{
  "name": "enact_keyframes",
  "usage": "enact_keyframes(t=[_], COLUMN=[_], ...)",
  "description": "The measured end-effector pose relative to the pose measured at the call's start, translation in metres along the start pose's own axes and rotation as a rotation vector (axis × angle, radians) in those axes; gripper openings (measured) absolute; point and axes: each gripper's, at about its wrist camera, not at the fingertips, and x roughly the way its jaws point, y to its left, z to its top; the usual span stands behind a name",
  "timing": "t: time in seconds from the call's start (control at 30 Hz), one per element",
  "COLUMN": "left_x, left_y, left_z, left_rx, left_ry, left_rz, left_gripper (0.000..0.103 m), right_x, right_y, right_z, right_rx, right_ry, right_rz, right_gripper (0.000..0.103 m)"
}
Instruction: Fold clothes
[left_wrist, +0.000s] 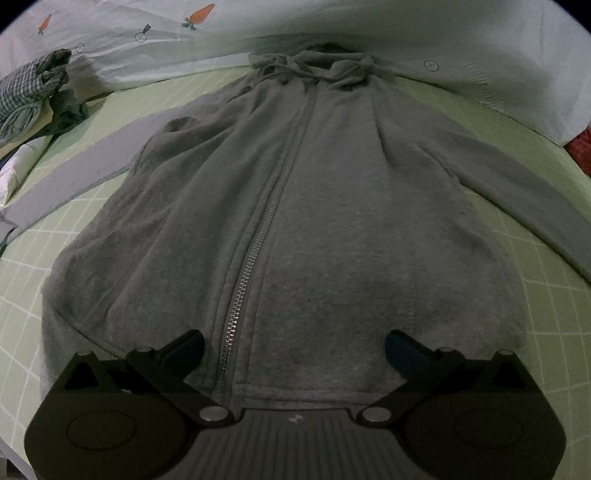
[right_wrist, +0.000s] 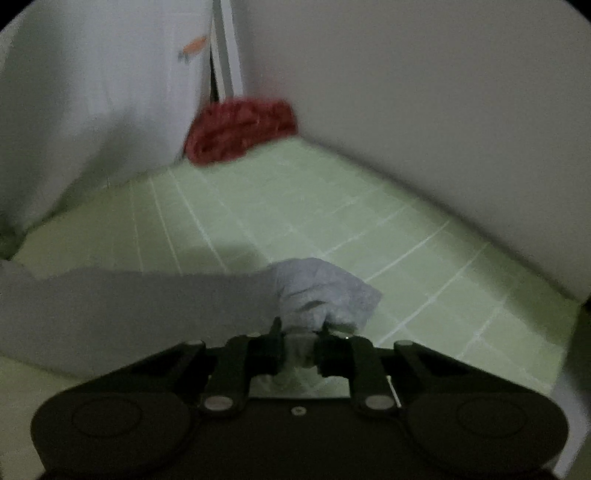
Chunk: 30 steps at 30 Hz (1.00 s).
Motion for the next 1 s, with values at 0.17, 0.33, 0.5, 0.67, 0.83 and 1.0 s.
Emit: enact_keyframes(t=[0.17, 0.33, 0.5, 0.67, 0.83, 1.0], left_x=[0.001, 0.001, -0.003, -0.028, -0.043, -0.042], left_y=[0.002, 0.003, 0.014, 0.063, 0.132, 0.174], left_z=[0.0, 0.0, 0.002, -0.009, -0.026, -0.043], left_rx=[-0.01, -0.008, 0.016, -0.11, -0.19, -0.02], left_ry=[-0.002, 0.002, 0.024, -0.03, -0.047, -0.021], left_rz=[-0.003, -0.011, -0.061, -0.078, 0.016, 0.108], left_gripper=[0.103, 0.103, 0.103, 0.103, 0.103, 0.103], right_x=[-0.039, 0.001, -0.003, -0.024, -0.051, -0.071], right_y=[-0.009, -0.015, -0.001, 0.009, 0.043, 0.102], right_z=[0.004, -0.024, -0.029, -0.03, -0.036, -0.065], right_rx=[-0.017, -0.021, -0.116, -0.146, -0.2, -0.32], right_ry=[-0.097, 0.075, 0.072, 0.03, -0.008, 0.046], right_rz=[-0.055, -0.113, -0.189, -0.234, -0.15, 0.048], right_gripper=[0.016, 0.018, 0.049, 0.073, 0.08, 0.085])
